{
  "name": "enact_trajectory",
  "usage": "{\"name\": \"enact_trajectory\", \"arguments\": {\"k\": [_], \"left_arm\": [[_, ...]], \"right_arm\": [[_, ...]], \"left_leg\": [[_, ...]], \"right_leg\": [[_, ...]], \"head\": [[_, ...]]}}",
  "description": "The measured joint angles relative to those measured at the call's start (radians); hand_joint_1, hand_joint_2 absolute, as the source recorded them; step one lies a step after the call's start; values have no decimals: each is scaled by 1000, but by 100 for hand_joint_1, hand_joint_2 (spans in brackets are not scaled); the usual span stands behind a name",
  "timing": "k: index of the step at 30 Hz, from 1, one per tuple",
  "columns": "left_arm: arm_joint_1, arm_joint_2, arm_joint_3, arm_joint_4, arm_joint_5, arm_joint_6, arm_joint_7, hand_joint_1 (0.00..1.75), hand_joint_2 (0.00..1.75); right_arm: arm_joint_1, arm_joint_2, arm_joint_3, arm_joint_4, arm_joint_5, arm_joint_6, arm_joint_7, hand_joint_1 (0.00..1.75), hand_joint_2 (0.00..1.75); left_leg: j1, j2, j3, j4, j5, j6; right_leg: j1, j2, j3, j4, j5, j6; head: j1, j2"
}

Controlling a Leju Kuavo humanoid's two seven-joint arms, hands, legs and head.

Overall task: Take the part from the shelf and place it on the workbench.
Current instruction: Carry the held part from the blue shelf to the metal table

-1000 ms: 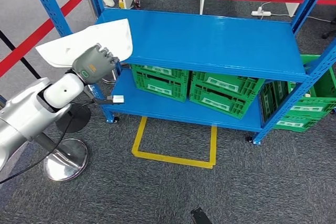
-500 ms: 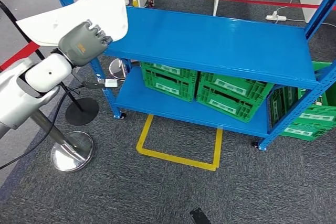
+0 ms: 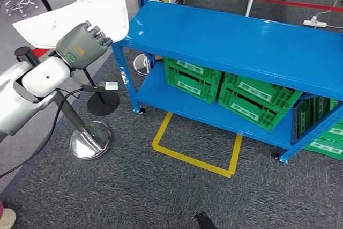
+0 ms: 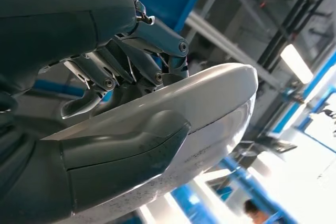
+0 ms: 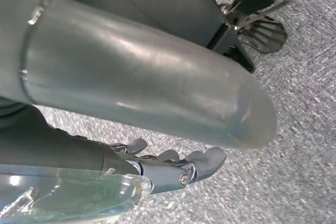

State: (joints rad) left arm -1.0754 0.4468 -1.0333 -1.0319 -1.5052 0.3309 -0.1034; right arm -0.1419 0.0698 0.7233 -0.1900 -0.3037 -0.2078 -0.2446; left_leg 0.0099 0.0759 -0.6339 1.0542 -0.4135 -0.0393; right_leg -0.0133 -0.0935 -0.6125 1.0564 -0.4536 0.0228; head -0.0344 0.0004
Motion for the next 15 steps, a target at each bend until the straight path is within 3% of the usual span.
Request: {"name": "enact_trajectory", "arguments": {"k": [1,2,4,6,8,10,11,12,13,15], "left_arm": [[1,-1,1,0,0,2,2,175,175],[4,-2,1,0,1,4,4,175,175],[12,-1,2,0,4,9,6,175,175],[15,-1,7,0,7,13,6,175,175],[17,-7,13,0,9,16,6,175,175],[25,-12,15,0,9,17,6,175,175],[30,-14,16,0,9,18,5,175,175],[33,-14,16,0,9,18,5,175,175],[35,-15,18,0,9,18,5,175,175],[34,-17,22,0,10,19,5,175,175]], "right_arm": [[0,0,0,0,0,0,0,0,0],[0,0,0,0,0,0,-1,0,0],[0,0,0,-1,0,1,-1,0,0],[0,0,0,-2,2,2,-1,0,0],[3,0,0,-2,4,2,-1,0,0],[7,-1,0,-2,5,3,-1,0,0],[7,-1,0,-2,5,4,-1,0,0],[6,-1,0,-2,6,4,-1,0,0],[5,-1,0,-2,6,4,-1,0,0],[3,-1,0,-2,8,4,-1,0,0]], "left_leg": [[-5,20,16,-33,5,3],[-9,22,18,-46,3,6],[-8,-9,11,-48,8,16],[-3,-38,8,-51,14,28],[-2,-68,5,-51,17,37],[-4,-102,3,-51,18,41],[-6,-119,3,-51,19,42],[-6,-136,3,-50,19,42],[-6,-153,4,-50,19,41],[-6,-181,0,-47,22,36]], "right_leg": [[5,-13,1,-1,-1,4],[8,-27,3,-2,-2,9],[7,-45,7,-5,-6,18],[3,1,-11,37,-39,26],[3,69,-63,157,-102,27],[7,91,-115,264,-136,23],[9,96,-120,270,-126,20],[11,100,-107,235,-97,16],[11,112,-78,168,-58,12],[5,154,-19,44,-12,8]], "head": [[-1,0],[-1,0],[-1,0],[2,0],[5,0],[7,0],[7,0],[7,0],[7,0],[7,0]]}}
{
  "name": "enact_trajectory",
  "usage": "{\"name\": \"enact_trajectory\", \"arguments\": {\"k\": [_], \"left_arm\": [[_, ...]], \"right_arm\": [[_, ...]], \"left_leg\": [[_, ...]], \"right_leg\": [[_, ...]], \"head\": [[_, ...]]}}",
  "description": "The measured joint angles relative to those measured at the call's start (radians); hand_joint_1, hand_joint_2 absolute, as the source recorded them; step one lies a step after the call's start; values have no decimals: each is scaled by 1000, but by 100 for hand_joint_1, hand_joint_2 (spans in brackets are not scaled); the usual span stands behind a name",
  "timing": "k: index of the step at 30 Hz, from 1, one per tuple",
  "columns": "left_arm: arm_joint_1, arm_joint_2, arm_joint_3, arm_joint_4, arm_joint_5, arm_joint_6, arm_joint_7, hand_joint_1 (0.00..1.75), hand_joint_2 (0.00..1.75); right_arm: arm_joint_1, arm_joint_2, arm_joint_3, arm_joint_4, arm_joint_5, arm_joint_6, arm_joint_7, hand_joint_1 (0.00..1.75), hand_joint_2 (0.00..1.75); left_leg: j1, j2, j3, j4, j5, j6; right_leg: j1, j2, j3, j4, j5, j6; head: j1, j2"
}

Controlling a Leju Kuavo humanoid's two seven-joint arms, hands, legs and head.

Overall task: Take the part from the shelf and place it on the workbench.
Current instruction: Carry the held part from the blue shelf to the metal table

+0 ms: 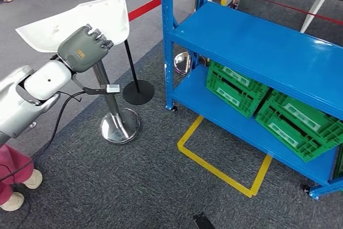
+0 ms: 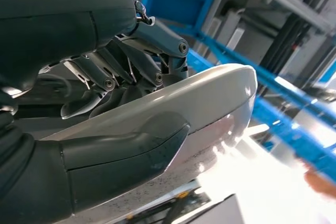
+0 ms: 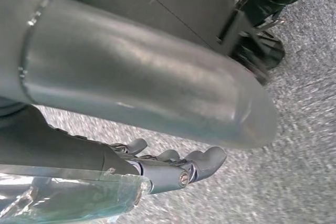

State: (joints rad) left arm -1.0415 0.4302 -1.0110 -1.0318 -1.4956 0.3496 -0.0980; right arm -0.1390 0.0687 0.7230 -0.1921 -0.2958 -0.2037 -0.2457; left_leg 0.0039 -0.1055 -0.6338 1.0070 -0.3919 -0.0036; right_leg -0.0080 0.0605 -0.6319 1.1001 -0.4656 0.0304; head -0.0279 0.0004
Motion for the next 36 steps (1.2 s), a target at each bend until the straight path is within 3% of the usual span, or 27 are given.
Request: {"name": "enact_trajectory", "arguments": {"k": [2,4,6,8,10,11,12,13,15,17,19,20,22,24,25,26,27,28,30,32,33,34,35,36], "left_arm": [[1,-2,2,0,0,1,0,175,175],[7,-2,4,1,1,4,0,175,175],[10,-1,8,1,2,6,0,175,175],[9,-3,12,1,2,8,0,175,175],[13,-6,12,1,2,9,0,175,175],[16,-7,11,1,2,9,0,175,175],[18,-7,11,2,2,9,0,175,175],[18,-7,12,2,2,9,0,175,175],[14,-9,15,2,2,10,0,175,175],[13,-12,19,2,2,13,0,175,175],[16,-13,19,3,1,14,0,175,175],[17,-13,20,3,1,15,0,175,175],[17,-14,22,3,1,15,0,175,175],[20,-17,23,3,1,16,0,175,175],[23,-19,23,3,2,16,0,175,175],[27,-21,22,3,2,16,0,175,175],[30,-21,22,3,3,16,0,175,175],[32,-21,22,3,3,16,0,175,175],[32,-22,24,3,6,17,1,175,175],[33,-22,26,4,14,19,2,175,175],[36,-20,27,4,18,20,2,175,175],[40,-19,29,4,23,23,3,175,175],[45,-16,32,4,28,26,3,175,175],[49,-14,35,4,31,29,3,175,175]], "right_arm": [[0,0,0,0,2,2,0,0,0],[-2,0,0,-1,4,7,1,0,0],[-6,1,0,-3,4,10,1,0,0],[-7,1,0,-4,5,11,0,0,0],[-4,0,0,-4,6,11,1,0,0],[-3,0,0,-4,6,11,1,0,0],[-3,0,0,-4,6,11,1,0,0],[-4,0,0,-4,6,11,1,0,0],[-5,0,0,-4,6,9,1,0,0],[-6,0,0,-4,6,6,0,0,0],[-6,0,0,-5,6,4,0,0,0],[-6,0,0,-5,6,4,0,0,0],[-6,1,0,-5,6,4,0,0,0],[-1,0,0,-5,6,3,0,0,0],[1,0,0,-5,6,3,0,0,0],[3,0,0,-5,6,3,0,0,0],[4,0,0,-5,6,3,0,0,0],[4,0,0,-5,6,3,0,0,0],[2,0,0,-5,7,3,0,0,0],[3,0,0,-5,7,3,0,0,0],[3,0,0,-5,8,3,0,0,0],[3,0,0,-5,8,3,0,0,0],[2,1,0,-5,9,3,0,0,0],[1,1,0,-6,9,2,0,0,0]], "left_leg": [[5,-25,-9,-1,7,-12],[10,-39,-16,-5,14,-26],[5,5,-31,23,-5,-35],[1,70,-84,131,-60,-43],[5,91,-147,254,-103,-49],[7,94,-159,276,-100,-51],[10,96,-152,258,-79,-52],[11,105,-125,204,-45,-52],[6,151,-49,63,11,-48],[-2,177,-13,-8,23,-36],[-5,153,-15,-15,22,-21],[-4,140,-16,-17,24,-15],[0,116,-15,-20,27,-3],[1,93,-15,-20,26,5],[0,78,-15,-20,26,8],[0,62,-14,-19,26,8],[0,46,-14,-18,26,8],[1,30,-13,-17,26,8],[2,1,-15,-11,24,1],[5,-24,-24,-7,27,-11],[7,-37,-29,-9,31,-18],[10,-49,-31,-12,36,-24],[11,-45,-33,-12,36,-30],[9,-24,-40,0,27,-35]], "right_leg": [[-1,20,23,-42,2,-3],[1,-1,28,-49,8,-11],[-2,-22,32,-57,14,-23],[-3,-45,33,-61,16,-29],[-3,-73,33,-62,15,-31],[-3,-88,33,-61,13,-31],[-3,-101,34,-61,12,-30],[-3,-115,36,-61,10,-28],[1,-137,40,-60,4,-20],[8,-158,44,-61,-2,-10],[9,-181,49,-65,-7,1],[7,-175,48,-61,-14,7],[3,-129,22,-2,-52,13],[3,-76,-40,130,-113,13],[4,-66,-71,189,-131,13],[4,-61,-91,220,-132,12],[4,-58,-93,211,-113,11],[3,-52,-76,163,-78,10],[-7,-8,-19,29,-11,11],[-14,33,15,-40,10,11],[-13,35,19,-43,7,7],[-11,22,19,-44,9,0],[-10,9,22,-47,12,-7],[-10,-4,24,-50,14,-15]], "head": [[-1,0],[0,0],[-9,0],[-18,0],[-19,0],[-20,0],[-20,0],[-20,0],[-20,0],[-20,0],[-19,0],[-18,0],[-15,0],[-12,0],[-11,0],[-11,0],[-10,0],[-10,0],[-10,0],[-12,0],[-12,0],[-12,0],[-12,0],[-17,0]]}}
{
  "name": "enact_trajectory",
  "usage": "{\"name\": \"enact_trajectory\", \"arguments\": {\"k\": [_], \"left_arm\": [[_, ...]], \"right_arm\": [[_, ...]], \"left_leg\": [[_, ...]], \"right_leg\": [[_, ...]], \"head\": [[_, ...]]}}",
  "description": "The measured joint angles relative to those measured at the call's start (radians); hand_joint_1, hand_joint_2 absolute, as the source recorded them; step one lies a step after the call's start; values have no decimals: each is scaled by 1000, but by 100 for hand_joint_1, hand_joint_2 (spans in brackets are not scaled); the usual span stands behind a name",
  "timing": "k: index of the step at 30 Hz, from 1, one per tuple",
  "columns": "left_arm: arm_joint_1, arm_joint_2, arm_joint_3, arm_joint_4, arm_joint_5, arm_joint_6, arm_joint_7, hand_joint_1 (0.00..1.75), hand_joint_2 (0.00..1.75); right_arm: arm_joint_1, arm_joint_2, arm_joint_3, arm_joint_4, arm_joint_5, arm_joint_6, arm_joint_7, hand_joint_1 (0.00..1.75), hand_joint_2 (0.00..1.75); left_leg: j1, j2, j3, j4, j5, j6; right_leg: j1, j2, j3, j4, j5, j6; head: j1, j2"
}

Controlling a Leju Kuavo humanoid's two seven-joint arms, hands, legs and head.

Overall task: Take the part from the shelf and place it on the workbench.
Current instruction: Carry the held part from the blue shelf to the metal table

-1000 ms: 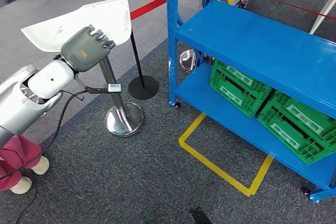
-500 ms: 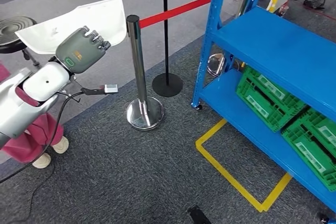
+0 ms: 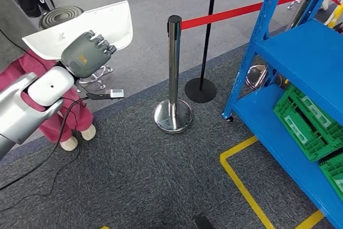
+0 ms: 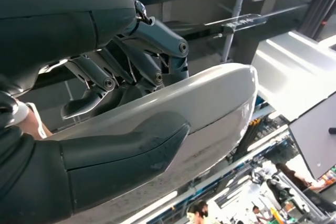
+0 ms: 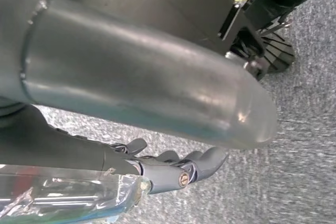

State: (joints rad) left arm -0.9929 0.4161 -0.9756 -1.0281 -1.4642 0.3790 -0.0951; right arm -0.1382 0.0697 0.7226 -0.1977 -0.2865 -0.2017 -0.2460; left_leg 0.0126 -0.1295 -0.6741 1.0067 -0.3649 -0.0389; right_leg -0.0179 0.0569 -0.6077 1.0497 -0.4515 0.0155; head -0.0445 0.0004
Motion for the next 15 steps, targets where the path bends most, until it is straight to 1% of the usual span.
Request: {"name": "enact_trajectory", "arguments": {"k": [1,2,3,4,5,6,7,8,9,10,11,12,13,14,15], "left_arm": [[3,1,4,0,4,3,0,175,175],[6,1,7,0,7,5,0,175,175],[10,0,9,0,9,6,0,175,175],[18,0,10,0,11,6,0,175,175],[28,0,12,0,12,7,0,175,175],[39,0,13,-1,13,7,0,175,175],[48,1,15,-2,15,7,0,175,175],[55,2,18,-4,18,7,0,175,175],[59,2,20,-7,20,7,0,175,175],[61,2,23,-12,21,8,0,175,175],[64,2,25,-16,21,9,0,175,175],[67,3,27,-18,22,10,0,175,175],[72,5,29,-20,22,11,-1,175,175],[76,8,31,-21,22,11,-1,175,175],[79,10,34,-23,22,13,-1,175,175]], "right_arm": [[-1,0,0,0,1,0,-1,0,0],[0,0,0,0,1,-1,-1,0,0],[2,0,0,0,2,-1,-1,0,0],[5,0,0,0,3,-2,-1,0,0],[7,0,0,0,4,-2,-1,0,0],[8,0,0,0,6,-2,-1,0,0],[8,0,0,0,7,-2,-1,0,0],[8,0,0,0,8,-2,-1,0,0],[8,0,0,0,9,-2,-1,0,0],[7,0,0,0,11,-2,0,0,0],[7,0,0,0,12,-2,0,0,0],[7,0,0,0,12,-1,0,0,0],[7,0,0,0,13,0,1,0,0],[6,1,0,0,13,0,1,0,0],[6,1,0,-1,13,1,1,0,0]], "left_leg": [[-3,31,-16,31,-19,-4],[-4,69,-41,83,-46,-8],[-4,96,-74,149,-78,-11],[-3,109,-106,213,-102,-13],[-2,115,-127,255,-113,-13],[-1,118,-130,262,-106,-13],[-1,121,-111,229,-83,-12],[-2,136,-75,167,-51,-10],[-7,164,-34,97,-27,-8],[-12,187,-2,40,-11,-3],[-17,204,19,4,-4,2],[-22,206,25,-10,-6,7],[-22,191,25,-12,-5,15],[-21,178,26,-14,-4,20],[-19,165,27,-17,-4,26]], "right_leg": [[0,-13,2,-4,2,-7],[2,-26,4,-5,2,-12],[4,-40,4,-6,1,-15],[6,-55,4,-6,0,-17],[7,-70,5,-6,-1,-18],[8,-85,5,-6,-3,-18],[8,-99,6,-6,-4,-17],[9,-112,9,-6,-7,-15],[12,-125,11,-5,-11,-11],[16,-136,14,-5,-15,-7],[20,-148,18,-5,-19,-3],[23,-160,22,-7,-22,1],[24,-172,26,-9,-24,5],[21,-176,28,-10,-28,11],[19,-162,26,-1,-37,16]], "head": [[-4,0],[-8,0],[-12,0],[-11,0],[-12,0],[-12,0],[-12,0],[-12,0],[-12,0],[-11,0],[-10,0],[-9,0],[-8,0],[-9,0],[-8,0]]}}
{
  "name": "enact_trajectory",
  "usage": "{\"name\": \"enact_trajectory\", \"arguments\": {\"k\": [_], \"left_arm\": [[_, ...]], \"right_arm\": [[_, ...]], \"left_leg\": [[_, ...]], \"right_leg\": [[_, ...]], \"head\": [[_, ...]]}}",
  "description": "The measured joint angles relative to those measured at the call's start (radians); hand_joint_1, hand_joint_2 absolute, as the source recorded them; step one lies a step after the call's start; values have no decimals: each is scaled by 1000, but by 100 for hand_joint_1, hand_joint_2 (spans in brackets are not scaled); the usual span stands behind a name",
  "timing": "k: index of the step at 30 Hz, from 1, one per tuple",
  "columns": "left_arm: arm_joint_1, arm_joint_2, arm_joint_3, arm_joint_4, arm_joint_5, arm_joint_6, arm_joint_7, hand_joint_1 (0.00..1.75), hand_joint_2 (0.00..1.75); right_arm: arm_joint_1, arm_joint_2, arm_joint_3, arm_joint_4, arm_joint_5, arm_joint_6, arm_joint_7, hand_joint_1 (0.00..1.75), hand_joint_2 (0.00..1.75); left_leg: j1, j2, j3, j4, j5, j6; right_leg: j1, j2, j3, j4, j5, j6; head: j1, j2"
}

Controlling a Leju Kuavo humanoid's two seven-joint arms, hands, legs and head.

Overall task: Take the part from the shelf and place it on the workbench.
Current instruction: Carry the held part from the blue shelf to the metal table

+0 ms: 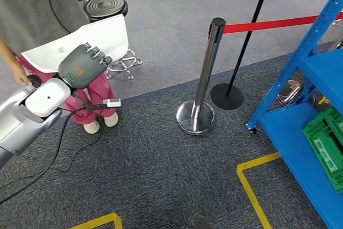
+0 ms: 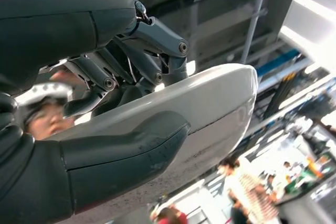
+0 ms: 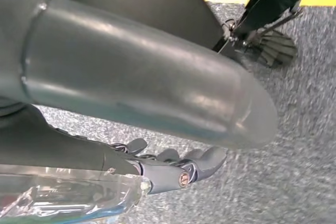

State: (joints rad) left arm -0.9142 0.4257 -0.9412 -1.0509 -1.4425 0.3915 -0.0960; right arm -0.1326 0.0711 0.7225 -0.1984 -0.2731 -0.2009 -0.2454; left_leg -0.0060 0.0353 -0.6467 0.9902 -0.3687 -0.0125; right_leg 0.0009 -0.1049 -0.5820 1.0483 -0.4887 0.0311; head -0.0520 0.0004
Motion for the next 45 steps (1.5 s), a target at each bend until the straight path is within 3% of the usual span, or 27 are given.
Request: {"name": "enact_trajectory", "arguments": {"k": [1,3,5,6,8,10,12,14,15,16,19,21,22,23,25,27,29,31,33,35,36,37,38,39,41,43,45], "left_arm": [[1,1,3,-2,0,1,0,175,175],[3,1,6,-5,0,2,0,175,175],[10,-1,5,-6,0,2,0,175,175],[13,-1,5,-6,0,2,0,175,175],[17,-1,5,-6,0,2,0,175,175],[18,-2,6,-6,0,3,-1,175,175],[19,-1,6,-7,0,3,-4,175,175],[23,3,6,-7,-2,5,-6,175,175],[26,4,7,-7,-3,7,-6,175,175],[28,5,7,-7,-4,9,-7,175,175],[31,2,8,-7,-7,11,-7,175,175],[39,-1,7,-7,-9,12,-8,175,175],[42,-1,7,-7,-9,13,-9,175,175],[43,-1,7,-7,-9,14,-9,175,175],[41,-2,10,-7,-9,15,-9,175,175],[40,-4,12,-7,-8,17,-10,175,175],[41,-4,14,-7,-7,20,-14,175,175],[40,-3,18,-7,-6,23,-17,175,175],[39,-5,23,-7,-5,25,-17,175,175],[42,-8,24,-7,-4,25,-19,175,175],[45,-10,24,-7,-4,25,-20,175,175],[47,-10,24,-7,-4,25,-20,175,175],[47,-10,24,-7,-4,25,-20,175,175],[47,-11,24,-7,-4,25,-20,175,175],[47,-12,25,-7,-3,25,-20,175,175],[47,-11,25,-6,-3,25,-20,175,175],[48,-6,26,-6,-3,26,-20,175,175]], "right_arm": [[0,0,0,0,0,0,0,0,0],[2,0,0,0,1,0,0,0,0],[7,0,0,1,1,0,0,0,0],[8,-1,0,1,1,0,0,0,0],[8,-1,0,1,1,1,0,0,0],[7,-1,0,1,2,2,0,0,0],[7,0,0,1,3,4,0,0,0],[6,0,0,1,4,5,0,0,0],[5,0,0,0,5,5,0,0,0],[2,1,0,0,5,5,0,0,0],[0,2,0,0,5,1,2,0,0],[3,2,0,0,5,-5,4,0,0],[4,2,0,0,5,-7,5,0,0],[3,3,0,0,5,-9,6,0,0],[2,4,0,0,5,-10,6,0,0],[2,5,0,0,5,-10,6,0,0],[1,6,0,0,5,-10,6,0,0],[-2,8,0,-1,6,-10,6,0,0],[-2,9,0,-1,6,-10,5,0,0],[2,10,0,-1,6,-10,6,0,0],[4,10,0,-1,6,-10,6,0,0],[5,10,0,-1,6,-10,6,0,0],[5,10,0,-1,6,-10,6,0,0],[4,10,0,-1,6,-10,6,0,0],[3,10,0,-1,6,-10,6,0,0],[3,10,0,-1,6,-10,6,0,0],[2,12,0,-1,6,-10,6,0,0]], "left_leg": [[3,-12,2,-2,1,6],[7,-38,4,-3,0,16],[7,-68,5,-3,-1,21],[7,-85,5,-2,-1,20],[10,-117,7,0,-2,17],[12,-144,5,7,-5,8],[14,-167,-2,9,-3,-4],[20,-189,-6,4,3,-16],[20,-183,-10,9,0,-20],[18,-162,-20,29,-14,-24],[13,-67,-107,205,-98,-30],[15,-49,-152,289,-117,-31],[15,-46,-146,275,-100,-31],[15,-40,-121,226,-70,-30],[9,6,-47,93,-14,-27],[1,39,-7,19,2,-18],[-2,19,-5,9,-1,-5],[2,-6,-1,5,0,8],[7,-30,4,3,0,18],[7,-59,5,3,-1,23],[6,-76,5,3,-2,24],[6,-93,6,3,-2,24],[6,-109,7,3,-2,24],[7,-124,9,4,-3,22],[7,-151,7,7,-3,14],[10,-175,1,7,1,1],[15,-187,-4,4,4,-11]], "right_leg": [[-2,26,-12,28,-17,4],[-4,86,-70,149,-73,8],[-4,104,-137,267,-110,10],[-4,106,-150,280,-101,10],[-8,118,-120,191,-34,10],[-19,166,-62,62,23,11],[-23,196,-34,10,33,9],[-19,176,-27,5,35,-2],[-19,165,-24,2,37,-9],[-19,153,-22,-1,40,-16],[-14,115,-18,-6,39,-28],[-12,85,-17,-6,36,-30],[-12,71,-16,-6,34,-30],[-12,58,-14,-6,31,-29],[-7,34,-7,-4,23,-21],[1,11,1,-5,15,-12],[4,-15,10,-10,9,-2],[-1,13,5,11,-10,9],[-5,76,-45,113,-59,15],[-5,101,-121,249,-106,15],[-4,104,-146,282,-105,14],[-3,106,-154,277,-86,12],[-3,112,-141,233,-50,9],[-4,128,-114,162,-6,7],[-10,174,-57,37,46,3],[-10,189,-35,-1,51,-1],[-7,164,-32,-5,56,-12]], "head": [[2,0],[7,0],[9,0],[10,0],[10,0],[11,0],[10,0],[10,0],[9,0],[5,0],[-4,0],[-4,0],[-4,0],[-4,0],[-5,0],[-4,0],[-3,0],[1,0],[6,0],[9,0],[10,0],[10,0],[10,0],[10,0],[10,0],[9,0],[9,0]]}}
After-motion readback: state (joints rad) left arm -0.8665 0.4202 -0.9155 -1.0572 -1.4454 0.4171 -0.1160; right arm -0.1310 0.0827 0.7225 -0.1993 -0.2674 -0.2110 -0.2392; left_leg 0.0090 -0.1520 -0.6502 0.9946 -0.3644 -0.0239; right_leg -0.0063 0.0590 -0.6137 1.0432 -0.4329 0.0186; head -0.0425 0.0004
